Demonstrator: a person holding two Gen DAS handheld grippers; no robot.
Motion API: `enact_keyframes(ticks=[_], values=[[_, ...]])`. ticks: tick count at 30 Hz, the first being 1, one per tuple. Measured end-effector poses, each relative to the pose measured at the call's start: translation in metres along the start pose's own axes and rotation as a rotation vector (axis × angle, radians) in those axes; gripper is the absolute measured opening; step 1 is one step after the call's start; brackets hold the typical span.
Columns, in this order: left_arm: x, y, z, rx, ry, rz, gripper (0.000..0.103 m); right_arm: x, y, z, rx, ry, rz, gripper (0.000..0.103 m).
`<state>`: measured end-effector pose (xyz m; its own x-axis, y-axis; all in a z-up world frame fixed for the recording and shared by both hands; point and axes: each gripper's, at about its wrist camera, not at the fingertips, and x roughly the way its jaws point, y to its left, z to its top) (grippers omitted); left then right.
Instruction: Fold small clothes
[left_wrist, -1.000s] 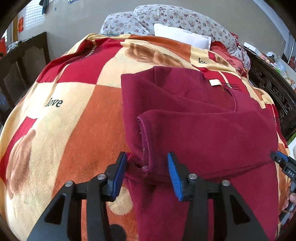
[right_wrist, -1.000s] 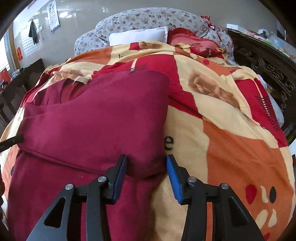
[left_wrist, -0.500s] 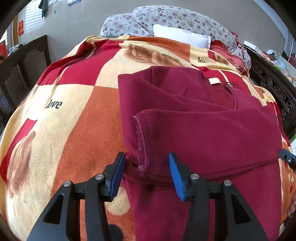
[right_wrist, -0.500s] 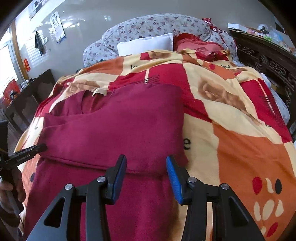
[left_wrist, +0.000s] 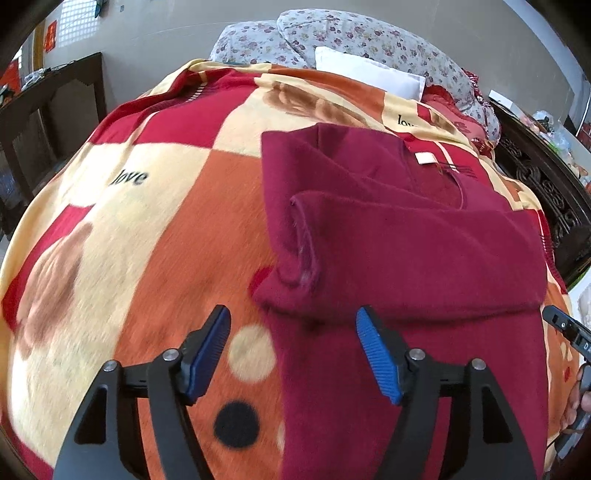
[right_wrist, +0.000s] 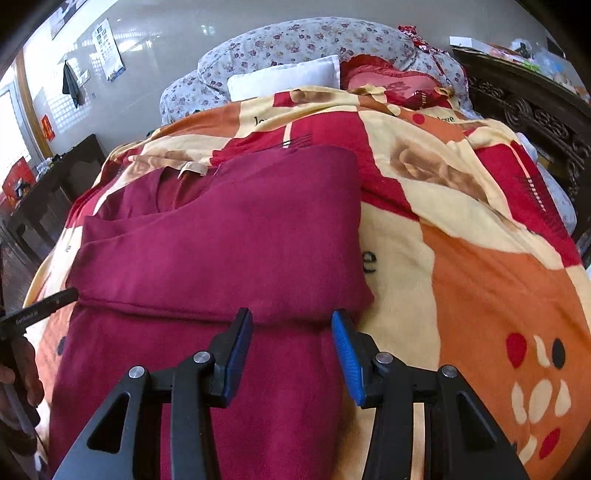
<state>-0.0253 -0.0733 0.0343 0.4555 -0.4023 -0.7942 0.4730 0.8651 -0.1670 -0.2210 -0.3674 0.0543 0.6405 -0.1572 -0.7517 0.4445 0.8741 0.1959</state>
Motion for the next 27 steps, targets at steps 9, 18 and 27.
enact_keyframes(ticks=[9, 18, 27], values=[[-0.024, 0.009, -0.050, 0.007, 0.029, 0.005, 0.071, -0.023, -0.007, -0.037, 0.040, 0.026, 0.028, 0.063], [-0.036, 0.007, -0.081, -0.003, 0.064, -0.006, 0.071, -0.030, -0.019, -0.048, 0.070, -0.020, 0.015, 0.069], [-0.036, 0.010, -0.087, -0.040, 0.078, -0.026, 0.072, 0.008, -0.025, -0.012, -0.026, -0.046, -0.114, 0.065]])
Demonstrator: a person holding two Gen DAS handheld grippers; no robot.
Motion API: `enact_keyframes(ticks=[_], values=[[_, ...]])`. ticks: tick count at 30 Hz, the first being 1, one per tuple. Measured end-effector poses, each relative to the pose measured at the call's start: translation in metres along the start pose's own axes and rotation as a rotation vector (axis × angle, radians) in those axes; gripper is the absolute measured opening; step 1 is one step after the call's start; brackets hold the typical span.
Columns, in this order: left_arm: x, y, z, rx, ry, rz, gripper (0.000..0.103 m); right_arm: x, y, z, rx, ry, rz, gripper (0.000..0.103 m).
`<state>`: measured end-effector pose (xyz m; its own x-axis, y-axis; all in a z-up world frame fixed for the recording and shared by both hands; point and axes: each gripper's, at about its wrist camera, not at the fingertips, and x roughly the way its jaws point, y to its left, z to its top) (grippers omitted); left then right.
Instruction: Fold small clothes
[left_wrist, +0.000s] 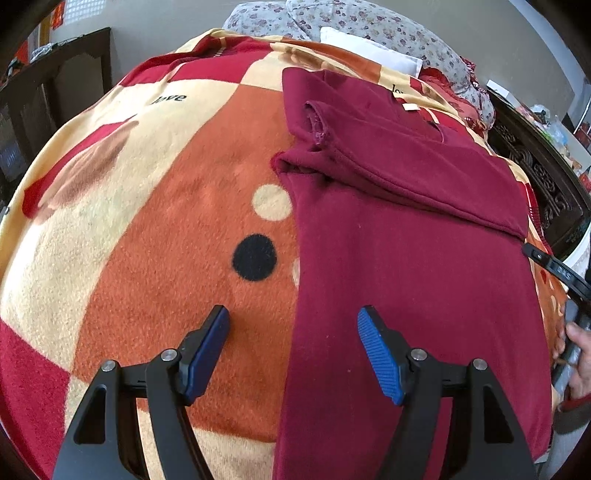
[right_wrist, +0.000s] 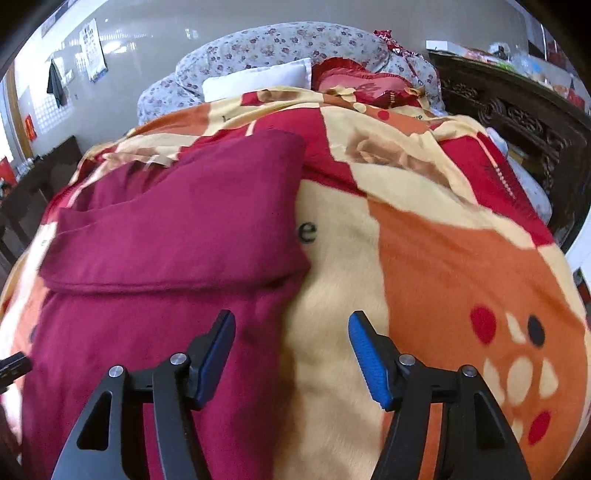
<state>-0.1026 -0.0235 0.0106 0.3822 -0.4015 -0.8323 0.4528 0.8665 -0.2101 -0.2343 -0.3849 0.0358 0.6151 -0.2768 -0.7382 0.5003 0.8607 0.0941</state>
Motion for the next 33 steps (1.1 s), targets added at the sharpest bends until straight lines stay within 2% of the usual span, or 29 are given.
enact_keyframes(ticks=[3, 5, 6, 8, 10, 11, 13, 17, 21, 22, 23, 25, 29, 31, 33], values=[[0.003, -0.001, 0.001, 0.003, 0.002, 0.002, 0.074, 0.009, 0.005, 0.009, -0.040, -0.013, 0.012, 0.059], [0.004, -0.002, 0.002, 0.006, 0.000, 0.002, 0.075, 0.012, 0.011, 0.014, -0.066, -0.040, 0.033, 0.037], [0.004, -0.002, 0.002, 0.008, 0.000, 0.002, 0.076, 0.012, 0.012, 0.015, -0.075, -0.048, 0.028, 0.035], [0.005, -0.003, 0.002, 0.015, 0.001, 0.001, 0.077, 0.006, 0.014, 0.015, -0.083, -0.070, 0.038, 0.022], [0.005, -0.002, 0.002, 0.019, 0.002, -0.005, 0.077, 0.000, 0.012, 0.013, -0.070, -0.079, 0.046, 0.018], [0.004, -0.001, 0.002, 0.019, 0.002, -0.010, 0.077, 0.000, 0.010, 0.011, -0.068, -0.071, 0.048, 0.014], [0.005, 0.001, 0.002, 0.016, 0.000, -0.019, 0.077, 0.004, 0.006, 0.004, -0.063, -0.030, 0.029, 0.001], [0.002, 0.000, 0.003, 0.019, 0.008, -0.021, 0.077, 0.005, -0.009, -0.002, 0.005, -0.005, 0.065, 0.002], [-0.011, 0.004, -0.004, 0.011, 0.018, -0.071, 0.077, -0.038, -0.014, -0.011, 0.030, 0.006, 0.176, 0.006], [-0.013, 0.005, -0.006, 0.008, 0.021, -0.078, 0.077, -0.047, -0.015, -0.018, 0.038, 0.020, 0.212, 0.019], [-0.015, 0.008, -0.010, 0.003, 0.028, -0.086, 0.077, -0.057, -0.016, -0.029, 0.049, 0.041, 0.255, 0.043], [-0.020, 0.010, -0.016, -0.014, 0.040, -0.099, 0.077, -0.071, -0.014, -0.052, 0.061, 0.088, 0.303, 0.070], [-0.030, 0.011, -0.031, -0.010, 0.072, -0.115, 0.077, -0.089, -0.007, -0.091, 0.035, 0.161, 0.324, 0.070], [-0.036, 0.008, -0.040, 0.028, 0.079, -0.100, 0.077, -0.096, -0.007, -0.108, 0.064, 0.186, 0.373, 0.070], [-0.038, 0.006, -0.049, 0.061, 0.084, -0.074, 0.077, -0.100, -0.004, -0.119, 0.055, 0.196, 0.392, 0.061]])
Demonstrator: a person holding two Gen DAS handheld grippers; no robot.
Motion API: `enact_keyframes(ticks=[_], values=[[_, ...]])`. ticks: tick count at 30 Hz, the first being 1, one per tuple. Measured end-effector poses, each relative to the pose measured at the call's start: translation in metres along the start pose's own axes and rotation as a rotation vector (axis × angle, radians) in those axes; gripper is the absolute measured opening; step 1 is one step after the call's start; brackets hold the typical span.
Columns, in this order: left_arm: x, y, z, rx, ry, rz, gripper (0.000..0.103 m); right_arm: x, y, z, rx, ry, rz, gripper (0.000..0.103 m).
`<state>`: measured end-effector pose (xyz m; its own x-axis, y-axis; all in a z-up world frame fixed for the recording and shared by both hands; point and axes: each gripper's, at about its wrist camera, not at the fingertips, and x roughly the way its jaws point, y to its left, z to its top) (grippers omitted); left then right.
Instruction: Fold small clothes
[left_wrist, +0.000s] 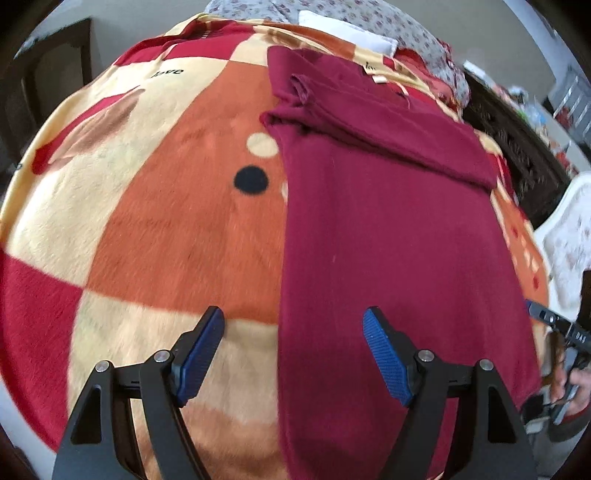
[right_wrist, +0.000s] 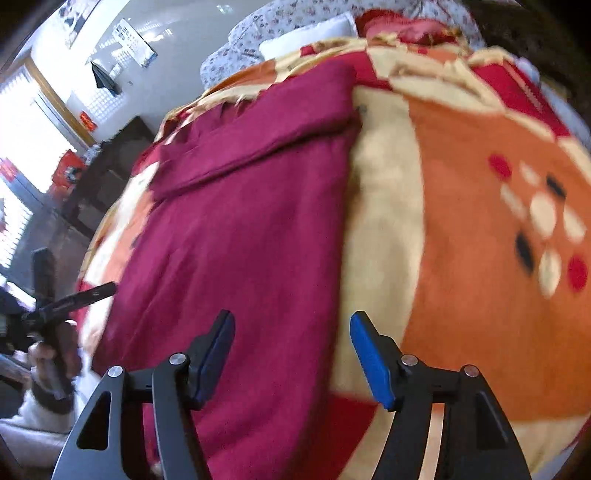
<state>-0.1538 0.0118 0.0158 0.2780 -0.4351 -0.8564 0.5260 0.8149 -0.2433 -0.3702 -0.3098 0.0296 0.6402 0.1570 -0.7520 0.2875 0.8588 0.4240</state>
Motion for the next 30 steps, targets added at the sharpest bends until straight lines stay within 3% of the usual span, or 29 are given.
enact_keyframes(ticks=[1, 2, 6, 10, 13, 15, 16, 17, 22, 30], values=[[0.001, -0.001, -0.004, 0.010, 0.006, 0.008, 0.077, 0.002, 0.006, -0.003, -0.041, -0.005, -0.050, 0.031], [0.002, -0.002, -0.006, 0.020, 0.008, 0.015, 0.077, 0.003, 0.010, -0.005, -0.079, -0.018, -0.113, 0.010], [-0.002, -0.010, -0.018, 0.067, -0.005, 0.045, 0.077, -0.013, 0.016, -0.009, -0.135, -0.057, -0.181, 0.010], [-0.005, -0.009, -0.025, 0.063, 0.003, 0.031, 0.078, -0.010, 0.000, -0.008, -0.069, -0.034, -0.174, 0.010], [-0.009, -0.007, -0.032, 0.056, 0.018, 0.009, 0.079, -0.018, 0.001, -0.014, -0.038, -0.042, -0.121, 0.013], [-0.013, -0.004, -0.039, 0.044, 0.036, -0.005, 0.082, -0.025, 0.000, -0.020, -0.006, -0.035, -0.079, 0.034], [-0.015, -0.003, -0.042, 0.034, 0.041, -0.014, 0.082, -0.029, 0.000, -0.026, 0.007, -0.027, -0.054, 0.058], [-0.017, -0.002, -0.045, 0.026, 0.043, -0.020, 0.082, -0.031, 0.001, -0.032, 0.012, -0.019, -0.033, 0.068], [-0.023, -0.001, -0.059, -0.009, 0.047, -0.038, 0.087, -0.035, 0.008, -0.055, 0.011, 0.028, 0.010, 0.068], [-0.022, -0.015, -0.071, 0.066, 0.057, 0.011, 0.094, -0.030, -0.004, -0.071, 0.108, 0.030, 0.094, 0.068]])
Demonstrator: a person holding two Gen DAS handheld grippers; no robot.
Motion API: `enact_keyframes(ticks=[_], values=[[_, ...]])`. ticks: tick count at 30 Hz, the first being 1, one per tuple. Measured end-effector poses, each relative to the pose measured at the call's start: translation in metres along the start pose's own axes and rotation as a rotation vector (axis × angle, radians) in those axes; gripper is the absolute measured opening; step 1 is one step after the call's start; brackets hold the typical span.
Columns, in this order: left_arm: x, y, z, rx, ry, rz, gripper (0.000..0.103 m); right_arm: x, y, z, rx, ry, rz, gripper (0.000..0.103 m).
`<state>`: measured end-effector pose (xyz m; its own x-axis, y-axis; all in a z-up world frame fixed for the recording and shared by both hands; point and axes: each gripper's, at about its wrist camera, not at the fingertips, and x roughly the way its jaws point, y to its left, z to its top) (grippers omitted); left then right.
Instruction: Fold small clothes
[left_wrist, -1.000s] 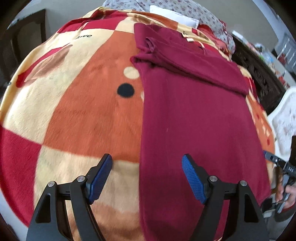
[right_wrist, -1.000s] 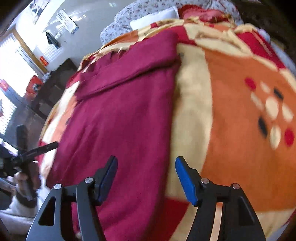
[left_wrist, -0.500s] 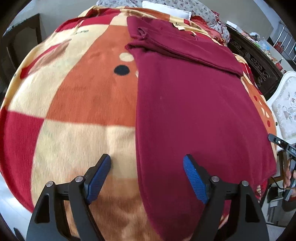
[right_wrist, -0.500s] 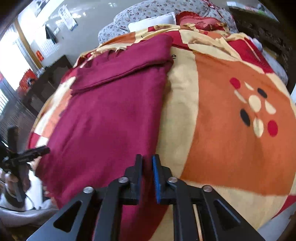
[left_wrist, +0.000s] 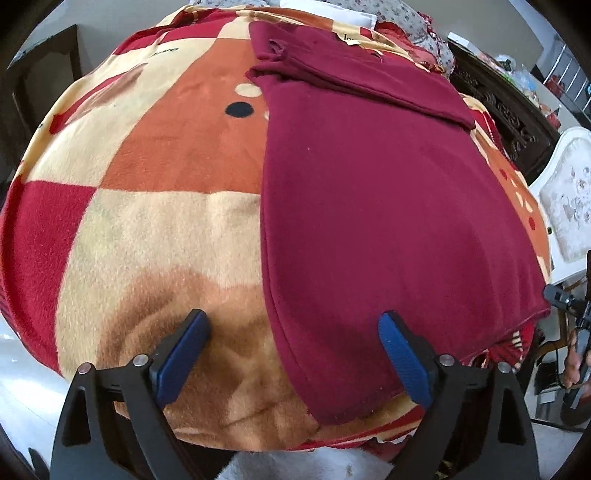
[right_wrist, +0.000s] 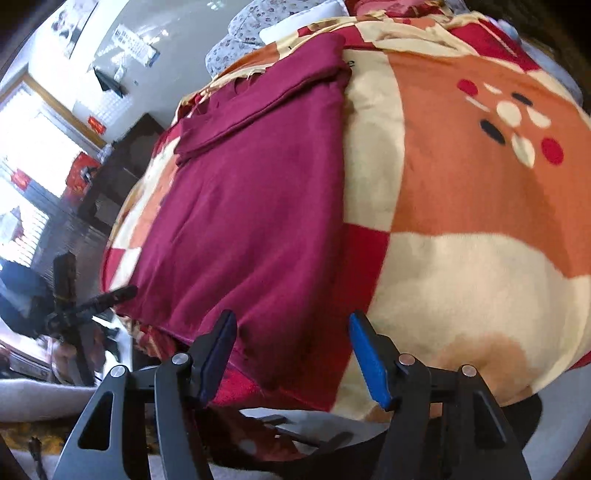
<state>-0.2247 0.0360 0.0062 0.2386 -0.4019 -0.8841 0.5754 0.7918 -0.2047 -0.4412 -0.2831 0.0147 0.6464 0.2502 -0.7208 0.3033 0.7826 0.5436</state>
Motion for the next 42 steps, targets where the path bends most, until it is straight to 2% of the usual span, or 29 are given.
enact_keyframes(ticks=[15, 19, 21, 22, 23, 24, 25, 27, 28, 29, 30, 35, 39, 42], values=[[0.006, -0.005, 0.001, 0.018, 0.014, 0.029, 0.096, 0.001, 0.005, -0.001, -0.017, 0.030, 0.086, 0.067], [0.008, -0.008, 0.000, 0.027, 0.008, 0.046, 0.096, 0.005, 0.007, -0.003, -0.033, 0.038, 0.080, 0.067], [0.008, -0.011, -0.002, 0.041, 0.003, 0.059, 0.096, 0.006, 0.008, -0.003, -0.047, 0.025, 0.068, 0.064], [0.008, -0.011, -0.003, 0.046, 0.002, 0.060, 0.096, 0.005, 0.009, -0.003, -0.061, 0.018, 0.056, 0.052], [0.007, -0.012, -0.003, 0.055, 0.000, 0.057, 0.094, 0.003, 0.009, -0.002, -0.073, 0.011, 0.045, 0.029], [0.005, -0.012, -0.004, 0.066, -0.004, 0.046, 0.085, 0.003, 0.008, -0.001, -0.063, 0.009, 0.058, 0.018], [0.003, -0.013, -0.005, 0.076, -0.006, 0.037, 0.078, 0.003, 0.004, 0.000, -0.042, 0.010, 0.083, 0.014], [-0.001, -0.015, -0.005, 0.097, -0.001, 0.001, 0.045, 0.003, 0.004, 0.000, -0.044, 0.008, 0.097, 0.013], [-0.003, -0.015, -0.004, 0.103, 0.009, -0.034, 0.035, 0.002, 0.004, 0.000, -0.045, 0.003, 0.109, 0.012], [-0.005, -0.014, -0.003, 0.100, 0.026, -0.075, 0.017, -0.001, 0.004, 0.001, -0.037, -0.006, 0.139, 0.011], [-0.006, -0.013, -0.001, 0.090, 0.040, -0.100, 0.011, -0.003, 0.004, 0.004, -0.025, -0.018, 0.177, 0.011], [-0.024, -0.003, 0.017, 0.050, 0.020, -0.174, 0.008, -0.022, 0.011, 0.022, -0.020, -0.103, 0.291, 0.010], [-0.053, 0.008, 0.049, 0.014, -0.069, -0.246, 0.008, -0.036, 0.020, 0.053, -0.045, -0.196, 0.332, 0.010], [-0.066, 0.007, 0.089, 0.011, -0.136, -0.249, 0.008, -0.040, 0.031, 0.091, -0.084, -0.278, 0.337, 0.010]])
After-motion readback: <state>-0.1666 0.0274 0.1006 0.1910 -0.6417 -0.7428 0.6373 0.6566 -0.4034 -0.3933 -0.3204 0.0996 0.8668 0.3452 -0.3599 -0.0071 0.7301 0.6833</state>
